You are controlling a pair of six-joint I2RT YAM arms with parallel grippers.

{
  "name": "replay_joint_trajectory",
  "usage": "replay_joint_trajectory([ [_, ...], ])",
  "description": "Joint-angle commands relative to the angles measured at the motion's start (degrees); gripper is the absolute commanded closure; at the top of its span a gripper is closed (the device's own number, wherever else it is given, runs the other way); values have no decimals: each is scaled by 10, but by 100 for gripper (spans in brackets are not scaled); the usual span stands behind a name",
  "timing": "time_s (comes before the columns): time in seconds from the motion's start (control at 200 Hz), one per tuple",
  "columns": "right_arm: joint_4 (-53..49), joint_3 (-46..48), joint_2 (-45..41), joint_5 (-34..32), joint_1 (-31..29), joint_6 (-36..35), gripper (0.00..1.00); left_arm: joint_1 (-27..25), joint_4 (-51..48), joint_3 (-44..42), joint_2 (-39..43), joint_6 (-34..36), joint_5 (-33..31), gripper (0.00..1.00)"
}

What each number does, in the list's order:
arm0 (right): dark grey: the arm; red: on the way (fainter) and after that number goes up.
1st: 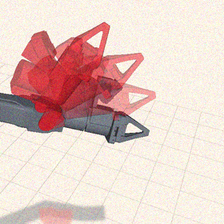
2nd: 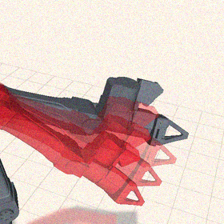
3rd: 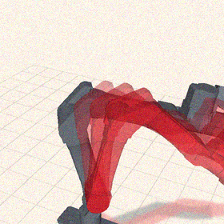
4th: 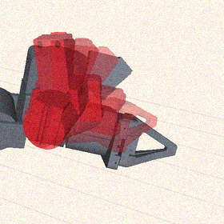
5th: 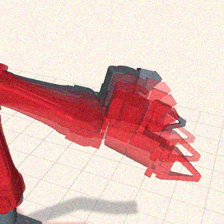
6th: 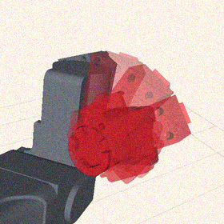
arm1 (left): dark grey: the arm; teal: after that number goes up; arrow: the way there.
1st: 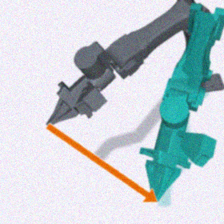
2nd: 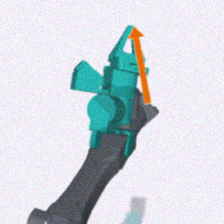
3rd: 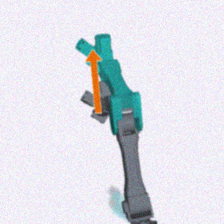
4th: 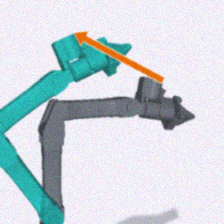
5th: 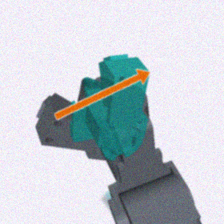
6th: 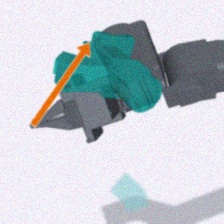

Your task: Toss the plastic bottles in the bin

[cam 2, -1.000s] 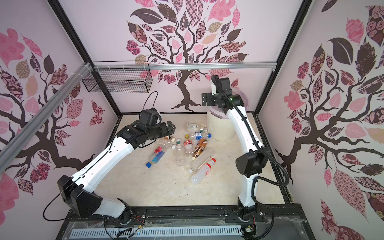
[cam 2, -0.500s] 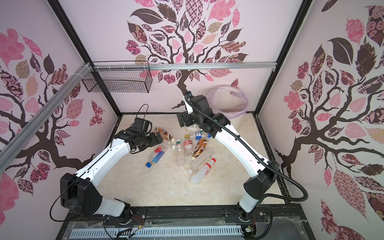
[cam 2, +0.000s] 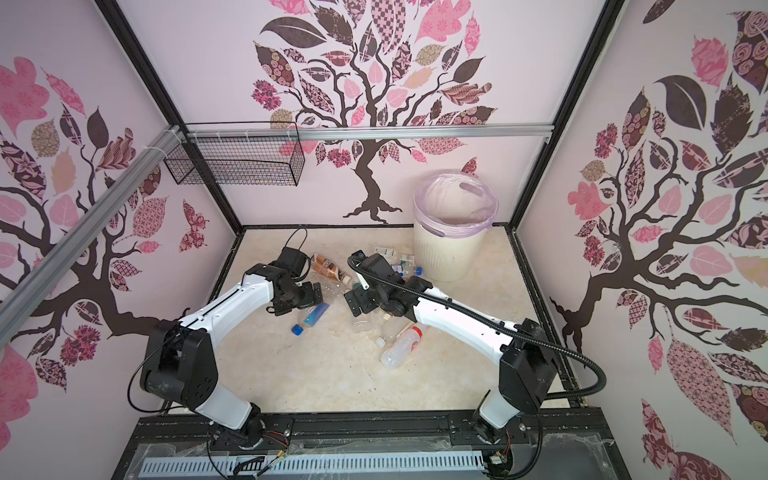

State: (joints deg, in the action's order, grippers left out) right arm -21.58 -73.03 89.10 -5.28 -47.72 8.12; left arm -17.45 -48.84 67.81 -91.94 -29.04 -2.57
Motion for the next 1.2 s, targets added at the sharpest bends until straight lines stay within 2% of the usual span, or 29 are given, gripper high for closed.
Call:
replay_joint_trajectory([
  [0.0, 39, 21, -40, 15, 2, 26, 0, -1, 5, -16, -20, 14, -4, 2],
  [0.435, 62, 82, -75, 23, 2, 35, 1, -1, 36, -22, -82, -7, -2, 5],
  [0.715, 74, 106, -88, 12, 2, 43, 0, -1, 44, -29, -95, -15, 19, 16],
  [1.05, 74, 110, -98, -10, 8, 67, 0, -6, 60, -37, -91, -16, 65, 36],
  [1.195, 75, 111, -111, -4, 17, 81, 0, -9, 60, -42, -75, -13, 76, 39],
])
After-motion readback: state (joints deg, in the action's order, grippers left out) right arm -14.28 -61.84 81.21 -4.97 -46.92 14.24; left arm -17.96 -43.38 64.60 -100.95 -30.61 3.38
